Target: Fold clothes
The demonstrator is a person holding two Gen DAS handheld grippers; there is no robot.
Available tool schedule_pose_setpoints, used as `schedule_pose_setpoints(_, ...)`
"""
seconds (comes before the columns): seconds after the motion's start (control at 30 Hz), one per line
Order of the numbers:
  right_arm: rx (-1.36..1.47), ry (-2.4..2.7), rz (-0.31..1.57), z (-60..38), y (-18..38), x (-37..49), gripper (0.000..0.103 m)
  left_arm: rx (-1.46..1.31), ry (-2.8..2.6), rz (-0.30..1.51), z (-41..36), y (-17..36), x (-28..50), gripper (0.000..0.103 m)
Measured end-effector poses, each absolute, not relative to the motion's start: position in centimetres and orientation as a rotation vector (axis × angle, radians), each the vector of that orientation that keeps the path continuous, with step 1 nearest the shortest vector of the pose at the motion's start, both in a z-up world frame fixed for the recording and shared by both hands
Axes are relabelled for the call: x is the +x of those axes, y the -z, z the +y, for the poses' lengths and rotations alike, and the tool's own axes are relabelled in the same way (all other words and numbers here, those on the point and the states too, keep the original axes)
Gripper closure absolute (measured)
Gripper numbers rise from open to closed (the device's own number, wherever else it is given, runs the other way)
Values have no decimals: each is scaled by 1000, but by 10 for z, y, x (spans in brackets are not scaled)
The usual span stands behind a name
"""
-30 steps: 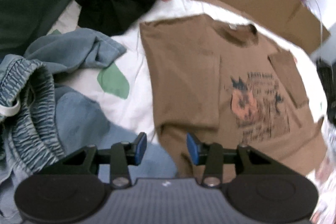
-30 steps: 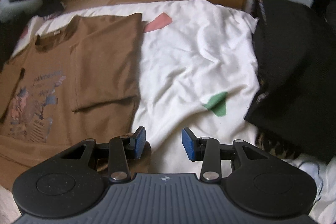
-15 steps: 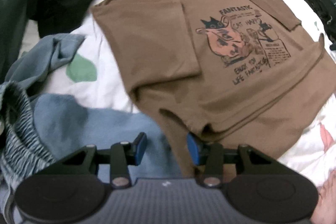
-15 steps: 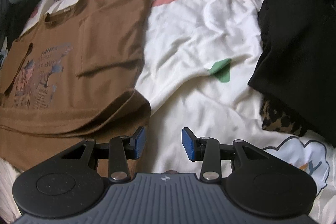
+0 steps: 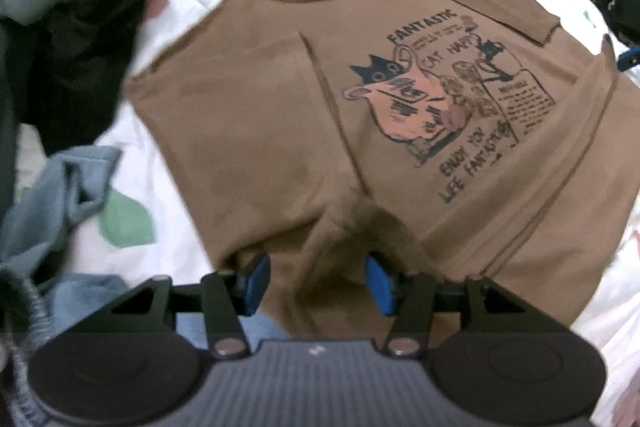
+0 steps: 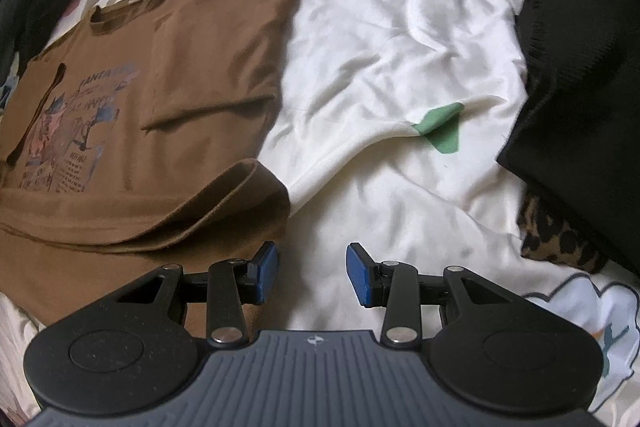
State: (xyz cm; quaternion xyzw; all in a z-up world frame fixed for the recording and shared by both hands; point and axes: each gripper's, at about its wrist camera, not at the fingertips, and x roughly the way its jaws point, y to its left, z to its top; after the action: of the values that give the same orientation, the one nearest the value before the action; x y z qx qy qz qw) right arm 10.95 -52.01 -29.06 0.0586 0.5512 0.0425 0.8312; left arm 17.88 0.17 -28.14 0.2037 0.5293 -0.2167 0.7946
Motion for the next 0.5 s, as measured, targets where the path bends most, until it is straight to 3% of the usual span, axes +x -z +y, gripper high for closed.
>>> schedule_pose_setpoints(0.13, 105, -135, 1158, -514, 292, 113, 58, 422, 481, 1124, -1, 283, 180, 53)
schedule_pose_setpoints(0.2, 67, -165, 1141, -508, 291, 113, 58, 414, 487, 1131, -2, 284, 181, 66)
schedule_pose_setpoints(0.33, 22, -199, 1105, -499, 287, 117, 58, 397, 484, 1143, -1, 284, 182, 81)
schedule_pose_setpoints(0.4, 22, -197, 1096, -497, 286, 122, 58, 364, 471, 1142, 2, 282, 183, 95)
schedule_pose_setpoints(0.5, 9, -209, 1083, -495, 286, 130, 58, 300, 427, 1139, 9, 277, 184, 99)
